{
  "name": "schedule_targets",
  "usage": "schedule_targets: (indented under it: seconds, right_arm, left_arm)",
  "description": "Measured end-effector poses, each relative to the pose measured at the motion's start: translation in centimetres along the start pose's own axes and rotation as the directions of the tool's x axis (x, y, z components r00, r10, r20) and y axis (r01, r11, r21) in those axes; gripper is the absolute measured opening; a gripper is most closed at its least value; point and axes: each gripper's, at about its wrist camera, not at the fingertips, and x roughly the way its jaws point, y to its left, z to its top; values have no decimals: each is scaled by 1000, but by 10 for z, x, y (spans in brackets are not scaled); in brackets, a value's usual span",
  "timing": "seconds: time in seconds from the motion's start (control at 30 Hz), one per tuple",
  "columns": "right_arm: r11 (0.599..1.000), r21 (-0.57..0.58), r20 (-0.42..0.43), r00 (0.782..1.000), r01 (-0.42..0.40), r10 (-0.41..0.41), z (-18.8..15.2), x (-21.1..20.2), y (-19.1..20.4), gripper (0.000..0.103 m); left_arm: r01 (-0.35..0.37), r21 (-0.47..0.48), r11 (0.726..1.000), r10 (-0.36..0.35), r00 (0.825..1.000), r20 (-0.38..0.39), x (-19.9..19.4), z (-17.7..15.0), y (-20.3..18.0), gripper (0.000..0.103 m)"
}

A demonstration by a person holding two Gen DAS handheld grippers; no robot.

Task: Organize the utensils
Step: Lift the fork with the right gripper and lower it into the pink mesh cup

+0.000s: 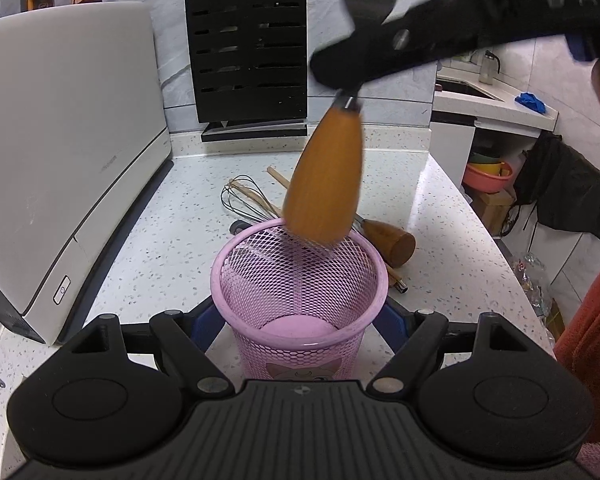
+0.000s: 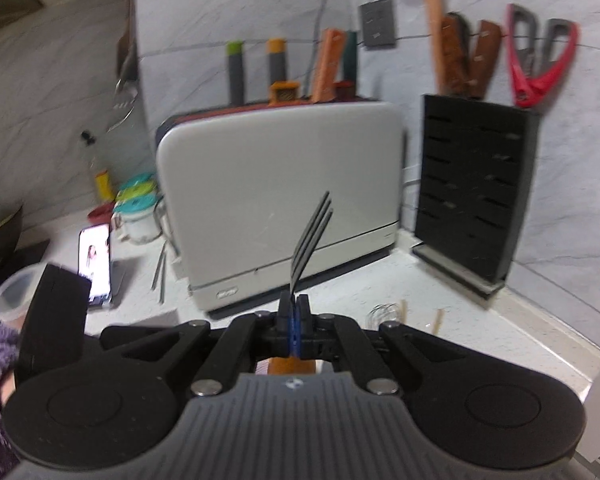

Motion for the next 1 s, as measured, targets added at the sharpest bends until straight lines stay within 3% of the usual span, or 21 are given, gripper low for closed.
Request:
schedule_targets:
  seconds: [0.43, 1.0]
  right_arm:
    - [997, -66, -165, 986, -45, 34, -25, 51, 13, 0]
    - [997, -61, -281, 960, -38, 20, -41, 74, 14, 0]
  left_arm:
    - [3, 3, 1000, -3, 1000, -9, 1, 2, 1, 91]
    - [6, -6, 1000, -6, 1000, -20, 2, 0, 2, 91]
